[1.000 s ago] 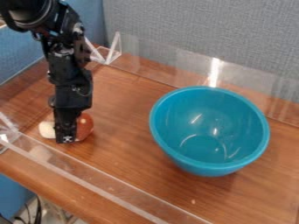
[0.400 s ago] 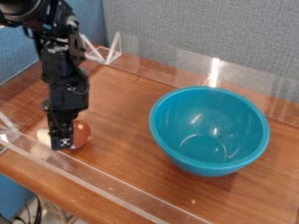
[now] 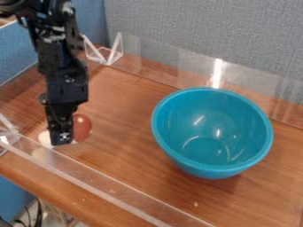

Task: Put the mushroom in the blue bowl

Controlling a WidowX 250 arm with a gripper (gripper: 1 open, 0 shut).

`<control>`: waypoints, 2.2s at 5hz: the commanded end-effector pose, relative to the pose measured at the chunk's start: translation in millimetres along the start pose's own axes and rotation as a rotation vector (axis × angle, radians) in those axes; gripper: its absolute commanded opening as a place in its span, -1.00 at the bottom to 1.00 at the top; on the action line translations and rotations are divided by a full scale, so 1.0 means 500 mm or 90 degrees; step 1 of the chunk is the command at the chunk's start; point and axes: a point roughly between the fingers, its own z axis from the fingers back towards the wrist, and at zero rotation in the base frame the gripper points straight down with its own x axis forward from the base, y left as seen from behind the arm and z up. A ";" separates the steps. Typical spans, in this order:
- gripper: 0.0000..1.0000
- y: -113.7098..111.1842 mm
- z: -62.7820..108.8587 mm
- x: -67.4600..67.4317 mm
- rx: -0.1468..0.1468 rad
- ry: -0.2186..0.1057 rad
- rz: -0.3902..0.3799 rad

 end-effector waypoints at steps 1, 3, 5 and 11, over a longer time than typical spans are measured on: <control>-1.00 -0.012 0.060 0.049 0.045 -0.034 -0.047; -1.00 -0.053 0.106 0.135 0.062 -0.057 -0.139; -1.00 -0.106 0.138 0.243 0.069 -0.071 -0.241; -1.00 -0.160 0.099 0.325 0.056 -0.047 -0.330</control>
